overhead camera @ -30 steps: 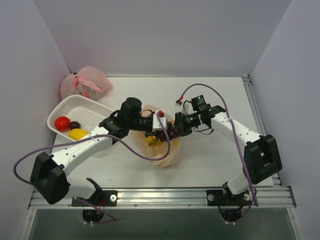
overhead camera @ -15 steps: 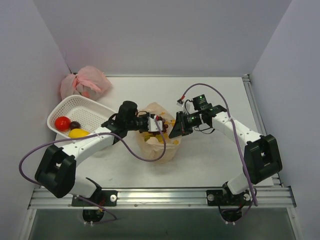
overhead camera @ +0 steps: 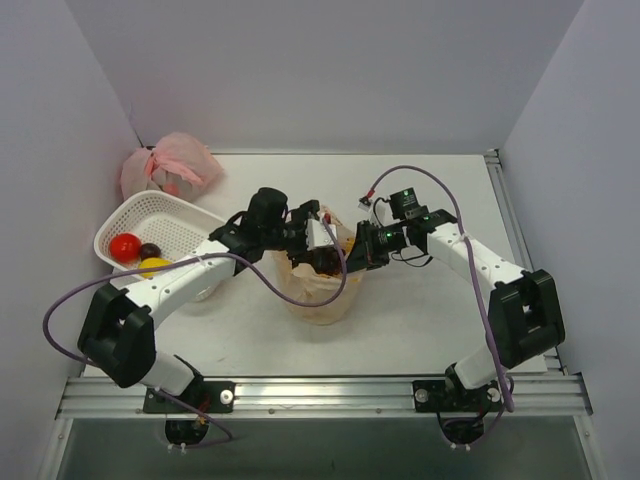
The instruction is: Place the fake fruits into the plastic bag and tie a complex knot
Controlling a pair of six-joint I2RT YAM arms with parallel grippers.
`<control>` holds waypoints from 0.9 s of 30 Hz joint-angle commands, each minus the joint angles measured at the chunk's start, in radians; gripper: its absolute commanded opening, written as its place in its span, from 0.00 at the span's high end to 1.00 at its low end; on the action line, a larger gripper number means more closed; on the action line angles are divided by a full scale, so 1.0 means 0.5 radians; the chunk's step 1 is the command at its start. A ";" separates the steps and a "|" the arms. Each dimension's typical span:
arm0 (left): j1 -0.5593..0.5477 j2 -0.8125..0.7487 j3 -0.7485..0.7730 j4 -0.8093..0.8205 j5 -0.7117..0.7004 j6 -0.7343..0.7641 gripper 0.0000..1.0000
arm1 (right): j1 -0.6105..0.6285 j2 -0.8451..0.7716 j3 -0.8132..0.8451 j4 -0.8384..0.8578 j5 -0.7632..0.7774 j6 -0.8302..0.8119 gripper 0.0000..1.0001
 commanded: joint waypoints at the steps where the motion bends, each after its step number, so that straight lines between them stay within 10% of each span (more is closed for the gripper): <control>1: 0.006 -0.221 0.113 -0.317 0.281 -0.178 0.02 | -0.020 -0.037 0.014 -0.063 0.034 -0.047 1.00; 12: -0.285 -0.706 -0.077 -0.925 0.637 -0.325 0.16 | -0.020 -0.049 -0.017 -0.113 0.110 -0.127 1.00; 27: -0.801 -0.601 -0.203 -0.837 0.609 -0.482 0.39 | -0.017 -0.221 -0.188 -0.097 0.138 -0.191 1.00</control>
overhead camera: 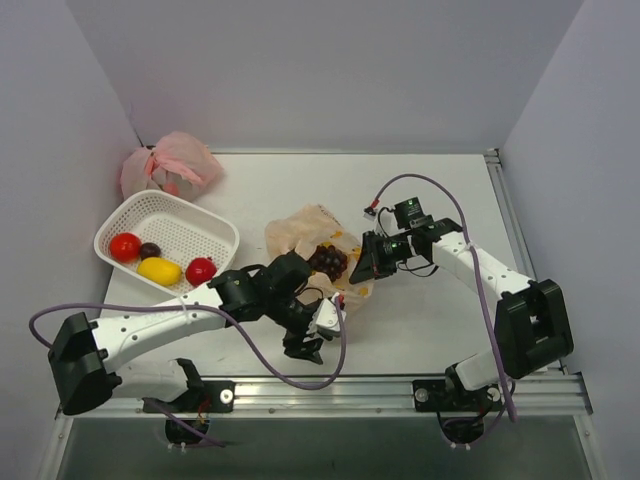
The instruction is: Place the fake fruits into the plastic bag and tie a complex knot
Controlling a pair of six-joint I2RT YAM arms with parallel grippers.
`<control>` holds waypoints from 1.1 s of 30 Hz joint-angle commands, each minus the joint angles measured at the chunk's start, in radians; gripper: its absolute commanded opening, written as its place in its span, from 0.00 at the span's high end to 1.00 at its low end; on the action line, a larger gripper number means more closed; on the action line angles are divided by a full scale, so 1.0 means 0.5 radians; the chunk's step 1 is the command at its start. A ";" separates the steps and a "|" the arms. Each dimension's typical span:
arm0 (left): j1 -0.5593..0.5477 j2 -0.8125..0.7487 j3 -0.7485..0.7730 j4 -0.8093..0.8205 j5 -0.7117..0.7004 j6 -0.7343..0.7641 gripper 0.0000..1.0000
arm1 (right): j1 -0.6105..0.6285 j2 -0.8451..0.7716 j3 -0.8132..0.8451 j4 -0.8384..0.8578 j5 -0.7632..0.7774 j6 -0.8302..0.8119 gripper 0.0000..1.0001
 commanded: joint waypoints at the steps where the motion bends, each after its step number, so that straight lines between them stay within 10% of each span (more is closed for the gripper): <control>1: -0.029 -0.195 0.125 -0.071 0.042 -0.034 0.33 | 0.005 -0.120 -0.024 -0.044 0.013 -0.061 1.00; 9: 0.624 -0.328 0.573 -0.218 0.214 -0.140 0.16 | 0.024 -0.172 -0.045 -0.044 0.034 -0.089 1.00; 18: 0.435 -0.024 0.530 -0.334 -0.068 0.268 0.19 | 0.030 -0.160 -0.033 -0.047 0.037 -0.092 1.00; 22: 0.156 0.019 0.448 -0.466 -0.182 0.471 0.40 | 0.030 -0.141 -0.024 -0.050 0.041 -0.086 1.00; 26: -0.029 -0.018 0.353 -0.537 -0.047 0.511 0.83 | 0.027 -0.114 -0.002 -0.044 0.050 -0.071 1.00; 33: -0.284 0.227 0.089 -0.562 -0.157 0.542 1.00 | 0.027 -0.055 0.022 -0.041 0.044 -0.043 1.00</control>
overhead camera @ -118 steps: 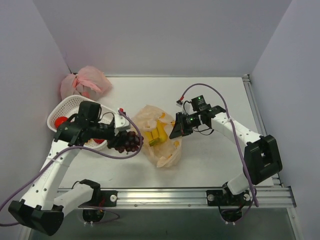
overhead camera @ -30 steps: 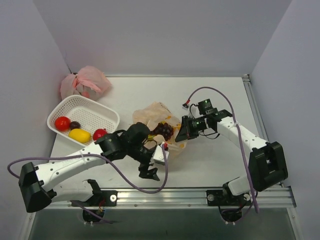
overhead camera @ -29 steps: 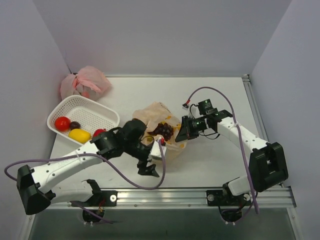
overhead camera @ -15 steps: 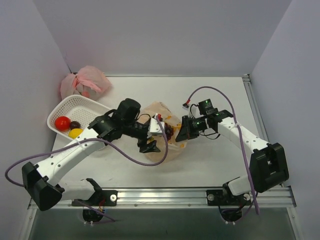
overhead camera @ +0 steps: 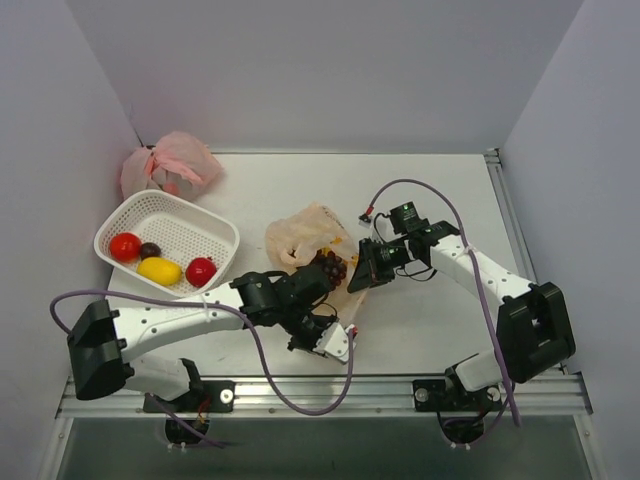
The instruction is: Place the fake fruits into the plastic bag and tie a complex knot
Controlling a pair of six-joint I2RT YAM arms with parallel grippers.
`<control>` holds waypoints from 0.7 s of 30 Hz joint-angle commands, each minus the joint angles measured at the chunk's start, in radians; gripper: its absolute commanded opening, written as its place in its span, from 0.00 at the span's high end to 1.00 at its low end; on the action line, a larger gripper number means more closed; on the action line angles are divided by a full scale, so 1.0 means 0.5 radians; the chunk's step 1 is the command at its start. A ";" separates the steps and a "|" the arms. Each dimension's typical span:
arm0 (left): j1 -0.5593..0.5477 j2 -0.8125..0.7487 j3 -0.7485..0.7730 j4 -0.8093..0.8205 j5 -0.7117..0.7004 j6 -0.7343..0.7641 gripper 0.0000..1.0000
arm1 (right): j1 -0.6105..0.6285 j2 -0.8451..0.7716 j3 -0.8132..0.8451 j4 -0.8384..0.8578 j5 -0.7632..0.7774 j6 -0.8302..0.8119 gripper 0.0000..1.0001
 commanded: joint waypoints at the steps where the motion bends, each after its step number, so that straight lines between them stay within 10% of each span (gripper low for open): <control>1: -0.049 0.163 -0.138 -0.208 0.074 0.118 1.00 | -0.045 0.022 0.054 0.042 0.062 -0.016 1.00; 2: -0.049 0.200 -0.150 -0.208 0.059 0.143 0.98 | -0.042 0.019 0.054 0.045 0.062 -0.010 1.00; 5: -0.055 0.140 -0.098 -0.186 0.047 0.131 0.49 | -0.042 0.010 0.054 0.045 0.056 -0.013 1.00; 10: 0.242 -0.188 0.253 0.019 0.166 -0.267 0.24 | -0.033 -0.045 0.029 0.042 0.080 -0.046 1.00; 21: 1.230 -0.664 0.362 0.372 -0.094 -1.138 0.19 | 0.038 -0.122 0.038 -0.023 0.209 -0.197 1.00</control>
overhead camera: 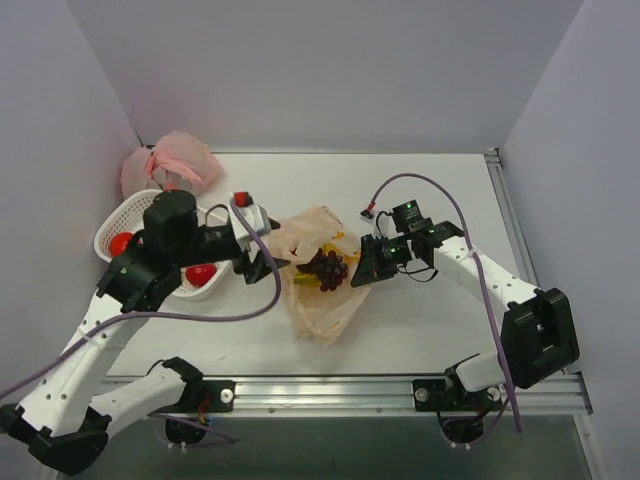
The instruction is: Place the fake fruits into the plastic bag and tie a complex knot
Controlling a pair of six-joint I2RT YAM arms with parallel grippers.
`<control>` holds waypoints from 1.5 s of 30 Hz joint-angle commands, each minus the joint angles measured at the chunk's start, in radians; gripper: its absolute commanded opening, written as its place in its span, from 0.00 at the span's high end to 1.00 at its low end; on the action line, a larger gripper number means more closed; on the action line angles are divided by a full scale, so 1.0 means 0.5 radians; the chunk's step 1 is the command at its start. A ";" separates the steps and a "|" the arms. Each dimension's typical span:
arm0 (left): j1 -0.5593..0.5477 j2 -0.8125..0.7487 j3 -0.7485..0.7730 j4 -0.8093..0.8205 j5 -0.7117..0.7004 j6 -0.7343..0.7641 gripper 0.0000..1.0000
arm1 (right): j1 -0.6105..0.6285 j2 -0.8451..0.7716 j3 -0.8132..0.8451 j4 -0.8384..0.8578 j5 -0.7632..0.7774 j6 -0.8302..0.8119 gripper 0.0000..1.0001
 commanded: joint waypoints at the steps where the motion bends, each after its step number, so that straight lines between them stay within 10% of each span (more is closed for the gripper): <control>1: 0.523 -0.046 -0.066 0.084 -0.128 -0.496 0.19 | 0.033 -0.081 0.038 -0.068 0.054 -0.096 1.00; 7: 1.426 0.113 -0.118 -0.342 -0.173 -0.622 0.20 | 0.063 -0.054 0.053 -0.099 0.072 -0.133 1.00; 11: 1.559 0.316 -0.152 -0.588 -0.456 -0.573 0.21 | 0.076 -0.035 0.068 -0.108 0.072 -0.133 1.00; 45: 1.415 1.163 -0.551 0.111 -1.153 -0.867 0.13 | 0.076 0.008 0.105 -0.151 0.084 -0.160 1.00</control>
